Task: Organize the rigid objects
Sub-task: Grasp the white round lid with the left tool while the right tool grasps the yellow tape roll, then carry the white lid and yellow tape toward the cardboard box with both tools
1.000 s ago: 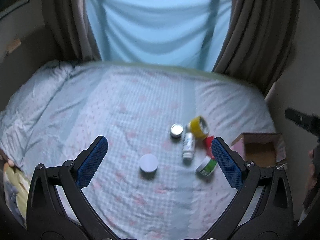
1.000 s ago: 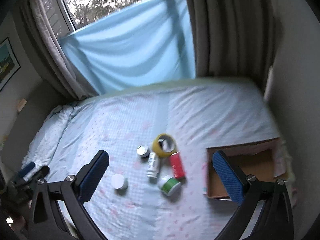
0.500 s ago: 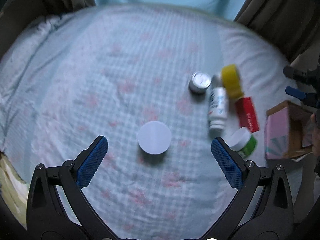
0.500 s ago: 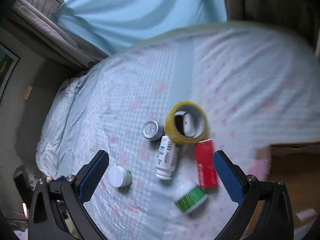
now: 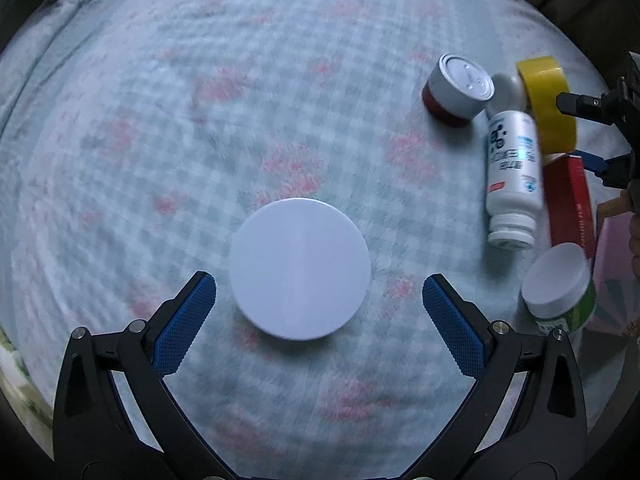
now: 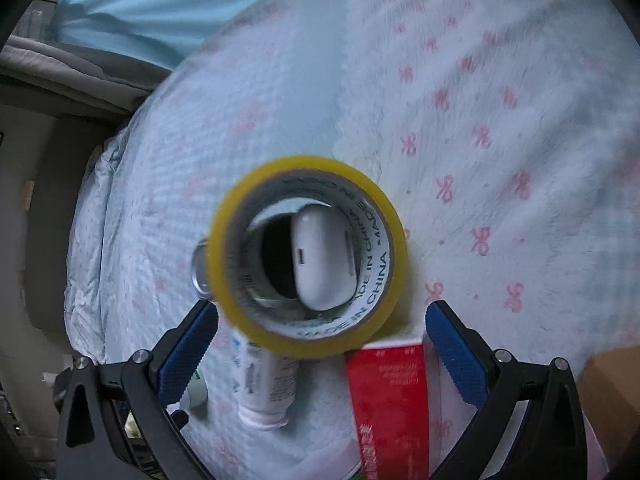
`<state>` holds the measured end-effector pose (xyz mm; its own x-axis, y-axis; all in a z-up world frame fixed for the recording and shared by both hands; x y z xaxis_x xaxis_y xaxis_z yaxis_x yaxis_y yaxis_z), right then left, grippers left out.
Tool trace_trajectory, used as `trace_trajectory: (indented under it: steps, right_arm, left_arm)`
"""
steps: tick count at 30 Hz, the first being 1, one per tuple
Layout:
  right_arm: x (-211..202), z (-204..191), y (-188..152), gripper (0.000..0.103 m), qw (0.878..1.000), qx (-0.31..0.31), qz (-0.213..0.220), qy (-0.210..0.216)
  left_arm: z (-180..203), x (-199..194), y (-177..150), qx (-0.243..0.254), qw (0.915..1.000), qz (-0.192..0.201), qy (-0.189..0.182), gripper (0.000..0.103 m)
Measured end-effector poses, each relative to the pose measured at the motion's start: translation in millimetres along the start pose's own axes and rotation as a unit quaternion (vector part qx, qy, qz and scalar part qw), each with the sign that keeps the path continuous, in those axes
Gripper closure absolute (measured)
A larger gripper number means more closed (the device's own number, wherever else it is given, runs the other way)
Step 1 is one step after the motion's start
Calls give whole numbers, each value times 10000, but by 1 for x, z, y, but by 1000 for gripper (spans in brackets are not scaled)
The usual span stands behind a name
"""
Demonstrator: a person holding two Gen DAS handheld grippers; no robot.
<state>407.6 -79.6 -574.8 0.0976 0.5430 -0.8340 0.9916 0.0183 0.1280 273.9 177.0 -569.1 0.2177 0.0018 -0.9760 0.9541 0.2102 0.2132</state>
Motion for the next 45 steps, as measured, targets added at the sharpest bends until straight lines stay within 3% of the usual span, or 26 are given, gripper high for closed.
trace_trajectory:
  steps: [8,10,12,29,37,45]
  right_arm:
    - [21,-6,18,0,9987,82,-88,499]
    - [22,-9,24,0,9982,149,-4,572]
    - [22,-11,29,4,9982,196,77,568]
    - [4,-25,30,7,9985,123,481,246]
    - [-50,-56,16,7,9962,-108,839,220]
    - [-142,-105,-37,7,9919,-163,1251,140]
  left_arm:
    - [4,22,8,-102,9999,27,47,3]
    - [2,25,10,-155,9998,56,133,9]
    - [0,28,12,-171,9993,116,324,35]
    - [-9,14,14,-179,9993,285,179,35]
    - [-9,-42,11,-112,9978,650,62,35]
    - [8,-136,6,274,9936,1077,-217,35]
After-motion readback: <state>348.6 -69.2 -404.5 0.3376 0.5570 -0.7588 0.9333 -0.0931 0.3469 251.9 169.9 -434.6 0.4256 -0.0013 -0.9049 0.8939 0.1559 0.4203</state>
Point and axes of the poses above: each gripper's, at about its wrist camera, not at the fingertips, and x roughly the way its jaws point, z to its right, y to its top, the point moved 10 cm from there along x, roughly the way its jaws point, and after that the axes turned 1 degree about -x, right-handed, at the moved point
